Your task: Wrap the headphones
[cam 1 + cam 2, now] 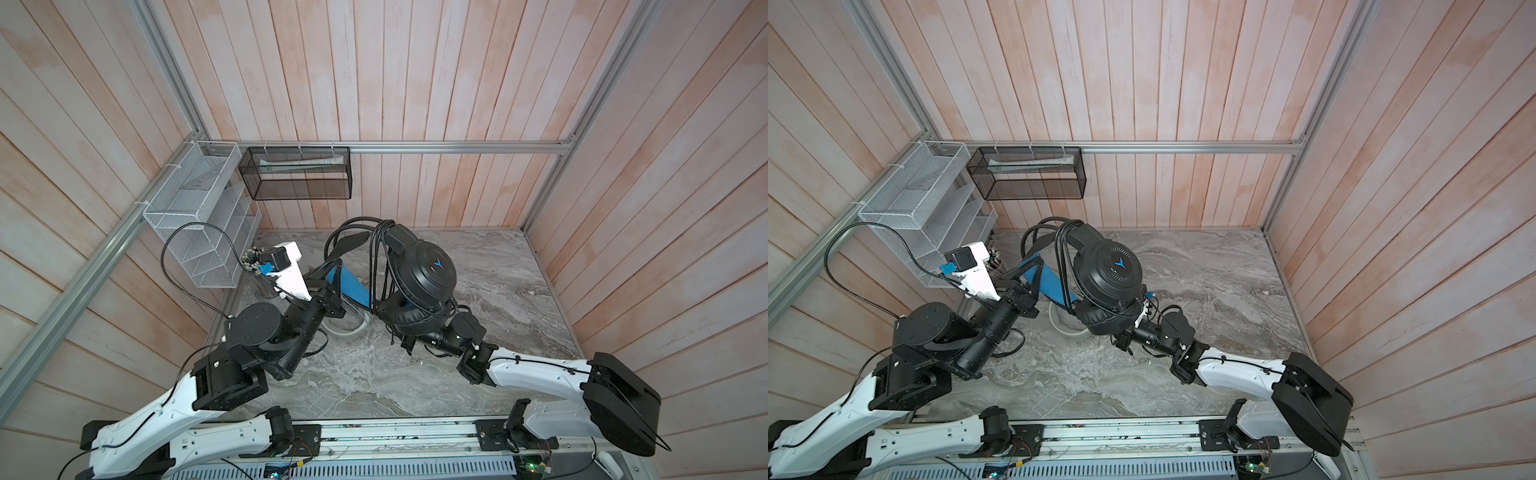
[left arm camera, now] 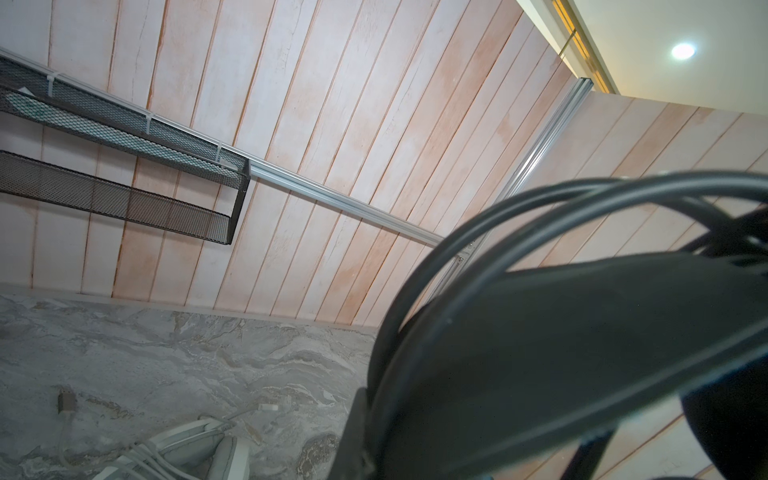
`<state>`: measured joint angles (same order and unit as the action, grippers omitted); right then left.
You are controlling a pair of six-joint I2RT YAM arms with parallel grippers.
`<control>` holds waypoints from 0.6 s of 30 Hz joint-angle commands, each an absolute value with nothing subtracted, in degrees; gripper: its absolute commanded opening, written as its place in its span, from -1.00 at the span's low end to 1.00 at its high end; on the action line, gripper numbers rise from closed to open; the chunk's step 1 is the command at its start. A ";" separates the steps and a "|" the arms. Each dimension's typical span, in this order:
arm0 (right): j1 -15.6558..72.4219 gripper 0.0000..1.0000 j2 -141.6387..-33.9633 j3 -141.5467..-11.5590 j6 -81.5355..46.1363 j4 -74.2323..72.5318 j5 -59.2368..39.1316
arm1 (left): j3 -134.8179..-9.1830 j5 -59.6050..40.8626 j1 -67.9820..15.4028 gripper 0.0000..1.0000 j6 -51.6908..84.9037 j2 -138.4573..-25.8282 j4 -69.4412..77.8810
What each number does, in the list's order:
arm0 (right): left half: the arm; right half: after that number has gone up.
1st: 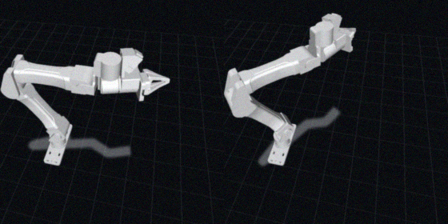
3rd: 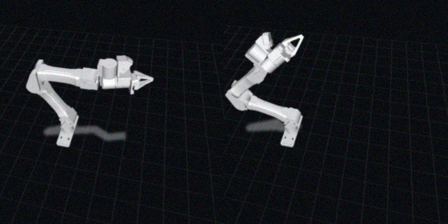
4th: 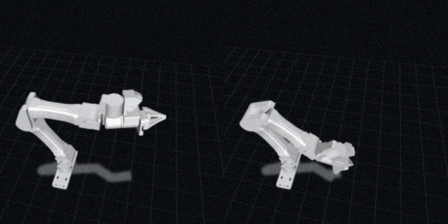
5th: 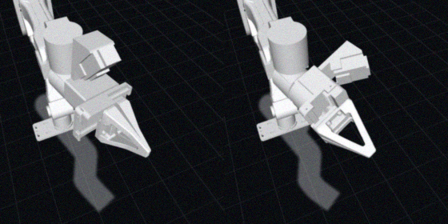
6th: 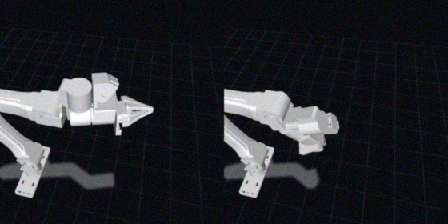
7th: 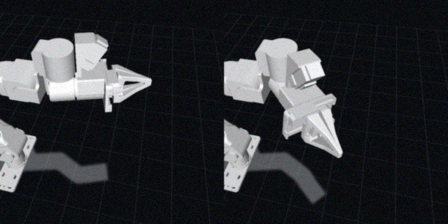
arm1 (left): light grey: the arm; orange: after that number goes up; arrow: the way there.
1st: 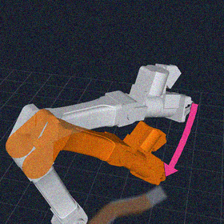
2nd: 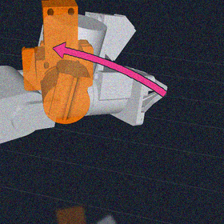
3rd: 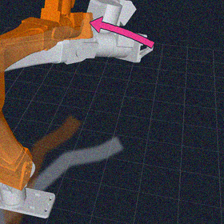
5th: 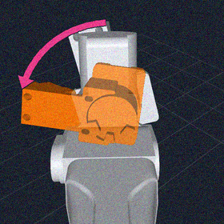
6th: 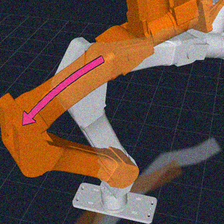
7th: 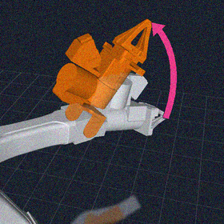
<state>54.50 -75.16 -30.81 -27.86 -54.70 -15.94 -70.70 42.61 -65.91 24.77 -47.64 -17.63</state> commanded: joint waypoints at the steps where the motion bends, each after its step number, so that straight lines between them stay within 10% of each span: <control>1: 55.38 -1.00 -77.10 -31.12 -27.78 -54.84 -13.89 | -72.13 44.27 -65.92 -1.00 29.80 -47.18 -15.30; 18: 59.31 -1.00 -80.97 -31.46 -26.92 -53.97 -11.29 | -75.78 40.38 -62.44 -1.00 30.70 -53.29 -16.70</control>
<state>58.85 -80.20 -30.81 -27.81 -54.41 -11.81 -71.96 42.92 -63.75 27.73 -53.08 -21.50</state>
